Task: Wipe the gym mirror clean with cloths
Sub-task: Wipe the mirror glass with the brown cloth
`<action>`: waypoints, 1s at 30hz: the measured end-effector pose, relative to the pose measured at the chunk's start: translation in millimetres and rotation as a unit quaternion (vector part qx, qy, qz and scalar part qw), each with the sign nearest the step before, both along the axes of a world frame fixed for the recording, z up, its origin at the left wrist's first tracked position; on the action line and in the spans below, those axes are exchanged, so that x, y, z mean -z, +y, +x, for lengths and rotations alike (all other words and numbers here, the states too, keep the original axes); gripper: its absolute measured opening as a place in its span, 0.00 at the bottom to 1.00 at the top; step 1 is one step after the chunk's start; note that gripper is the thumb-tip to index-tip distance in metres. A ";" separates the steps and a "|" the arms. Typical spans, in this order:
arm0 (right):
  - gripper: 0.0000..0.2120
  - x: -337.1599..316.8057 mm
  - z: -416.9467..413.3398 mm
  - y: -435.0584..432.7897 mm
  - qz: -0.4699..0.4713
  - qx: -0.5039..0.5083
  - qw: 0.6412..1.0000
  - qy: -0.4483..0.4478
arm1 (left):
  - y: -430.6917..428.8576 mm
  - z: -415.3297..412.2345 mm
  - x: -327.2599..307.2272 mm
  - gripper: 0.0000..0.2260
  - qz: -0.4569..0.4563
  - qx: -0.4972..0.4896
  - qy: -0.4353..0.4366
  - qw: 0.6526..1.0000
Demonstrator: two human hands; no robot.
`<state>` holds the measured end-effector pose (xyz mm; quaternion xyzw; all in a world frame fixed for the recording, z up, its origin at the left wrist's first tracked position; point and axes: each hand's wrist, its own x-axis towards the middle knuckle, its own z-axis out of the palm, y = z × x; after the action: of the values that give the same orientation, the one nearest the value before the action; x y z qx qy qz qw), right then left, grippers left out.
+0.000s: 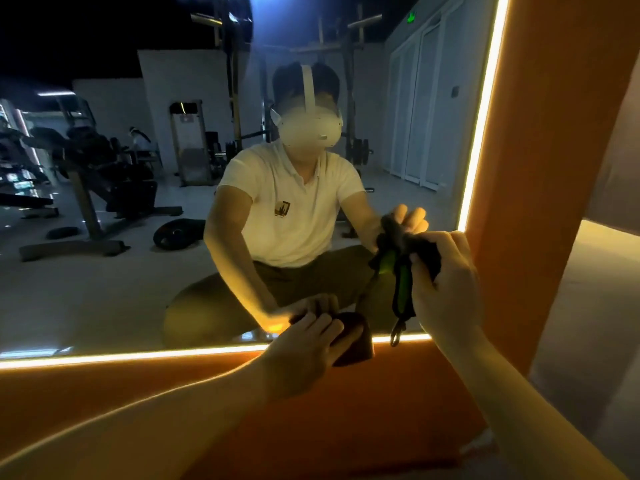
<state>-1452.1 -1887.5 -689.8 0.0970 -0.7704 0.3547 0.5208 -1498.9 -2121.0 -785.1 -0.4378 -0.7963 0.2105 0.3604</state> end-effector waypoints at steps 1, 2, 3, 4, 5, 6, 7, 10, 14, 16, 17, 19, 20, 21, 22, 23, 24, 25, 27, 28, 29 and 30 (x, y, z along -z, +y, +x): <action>0.08 0.2 1.7 0.3 0.010 -0.001 1.000 0.000 | -1.8 -1.5 -3.2 0.35 -0.015 -0.001 -0.012 1.000; 0.07 0.4 2.7 0.8 0.019 -0.001 1.000 0.007 | -3.6 -5.5 -15.8 0.35 -0.025 0.004 -0.002 1.000; 0.07 0.4 2.7 1.9 0.030 -0.004 0.999 0.017 | -4.2 -8.8 -36.8 0.34 -0.026 0.009 0.026 0.999; 0.07 0.5 1.8 3.4 0.036 -0.008 0.999 0.027 | -3.0 -11.5 -65.8 0.32 -0.005 0.006 0.058 0.998; 0.06 0.4 0.5 5.7 0.033 -0.011 0.999 0.033 | 0.5 -15.7 -97.2 0.31 0.045 0.002 0.093 0.995; 0.06 -0.3 -0.8 8.1 0.023 -0.015 0.999 0.035 | 5.0 -17.8 -128.1 0.31 0.111 -0.007 0.124 0.986; 0.07 -1.1 -1.8 10.7 0.010 -0.017 0.999 0.036 | 11.8 -17.7 -156.3 0.30 0.177 -0.014 0.147 0.973; 0.08 -5.5 -1.4 18.8 -0.024 -0.010 0.999 0.043 | 40.7 -18.8 -188.0 0.29 0.280 -0.023 0.159 0.946; 0.05 -11.0 3.3 27.5 -0.039 -0.003 0.999 0.034 | 68.7 -25.6 -116.2 0.30 0.206 0.005 0.092 0.974; 0.06 -12.4 7.5 31.5 -0.049 0.006 0.999 0.016 | 73.1 -20.7 -64.4 0.29 0.120 0.033 0.071 0.990; 0.07 -12.6 10.4 33.4 -0.058 0.007 0.998 0.005 | 73.3 -16.7 -41.6 0.30 0.081 0.044 0.055 0.994; 0.09 -12.1 16.2 37.6 -0.073 0.008 0.997 -0.014 | 70.9 -13.9 -9.0 0.29 0.027 0.077 0.030 0.996; 0.09 -11.8 19.3 39.1 -0.073 0.011 0.997 -0.020 | 69.3 -13.8 -2.5 0.28 0.007 0.089 0.027 0.996; 0.09 -11.9 21.9 40.3 -0.070 0.017 0.997 -0.024 | 66.5 -19.8 -3.0 0.28 -0.016 0.094 0.032 0.995; 0.09 -12.4 23.9 41.8 -0.063 0.023 0.997 -0.023 | 66.3 -25.6 -11.2 0.29 -0.035 0.098 0.038 0.994; 0.09 -12.9 24.9 42.9 -0.056 0.027 0.998 -0.016 | 65.6 -32.3 -28.0 0.30 -0.035 0.095 0.044 0.994; 0.08 -13.7 25.4 43.8 -0.048 0.028 0.998 -0.005 | 67.2 -36.0 -50.7 0.31 0.000 0.085 0.062 0.994; 0.08 -14.6 25.4 45.4 -0.045 0.032 0.998 0.006 | 71.3 -36.8 -76.7 0.30 0.066 0.070 0.088 0.991; 0.07 -16.1 24.7 49.1 -0.051 0.042 0.998 0.018 | 83.7 -30.3 -123.8 0.28 0.176 0.015 0.131 0.976; 0.07 -16.5 24.0 51.0 -0.055 0.050 0.997 0.022 | 91.3 -25.0 -139.7 0.29 0.204 -0.006 0.134 0.970; 0.08 -16.8 23.1 53.2 -0.059 0.062 0.996 0.027 | 100.0 -21.4 -147.4 0.30 0.224 -0.016 0.134 0.965; 0.08 -17.0 21.7 55.6 -0.064 0.075 0.995 0.030 | 108.8 -17.1 -147.5 0.31 0.237 -0.021 0.129 0.963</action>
<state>-1430.3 -1832.0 -672.8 0.0153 -0.7353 0.3602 0.5739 -1516.0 -2012.2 -637.6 -0.2923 -0.7793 0.0778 0.5489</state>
